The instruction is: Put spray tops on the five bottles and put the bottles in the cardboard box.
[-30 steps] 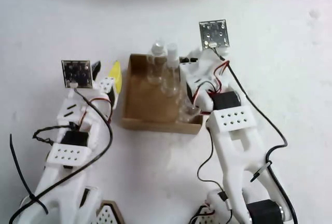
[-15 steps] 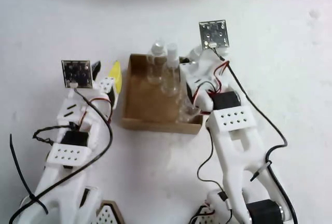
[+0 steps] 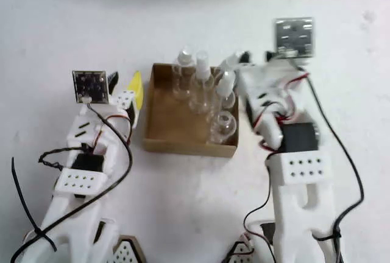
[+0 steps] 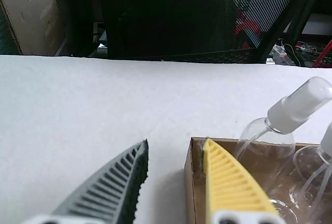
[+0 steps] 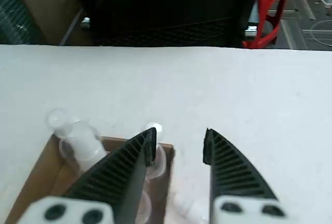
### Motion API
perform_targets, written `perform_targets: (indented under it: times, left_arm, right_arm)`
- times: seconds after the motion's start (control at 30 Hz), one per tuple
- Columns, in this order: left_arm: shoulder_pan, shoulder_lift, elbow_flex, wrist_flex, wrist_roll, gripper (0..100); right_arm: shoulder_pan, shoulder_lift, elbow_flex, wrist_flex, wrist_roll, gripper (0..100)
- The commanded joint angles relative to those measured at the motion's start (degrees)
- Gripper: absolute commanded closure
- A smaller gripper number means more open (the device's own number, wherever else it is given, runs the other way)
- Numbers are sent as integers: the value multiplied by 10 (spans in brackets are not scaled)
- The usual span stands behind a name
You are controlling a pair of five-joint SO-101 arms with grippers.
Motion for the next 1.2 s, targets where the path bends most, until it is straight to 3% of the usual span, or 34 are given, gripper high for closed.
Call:
perform_targets:
  times: [0.0, 0.17, 0.43, 0.87, 1.17]
  left_arm:
    - [1, -17, -5, -15, -8, 839]
    - [1, -15, -4, -15, -8, 839]
    - [1, -15, -4, -15, -8, 839]
    - [1, -15, -4, -15, -8, 839]
    - [1, -16, -4, -15, -8, 839]
  right_arm:
    - [57, 24, -29, 6, 19, 872]
    - [90, 140, -28, 65, 161, 872]
    - [145, 275, -25, 95, 241, 872]
    - [86, 372, -29, 43, 246, 872]
    - [84, 451, -30, -16, 246, 881]
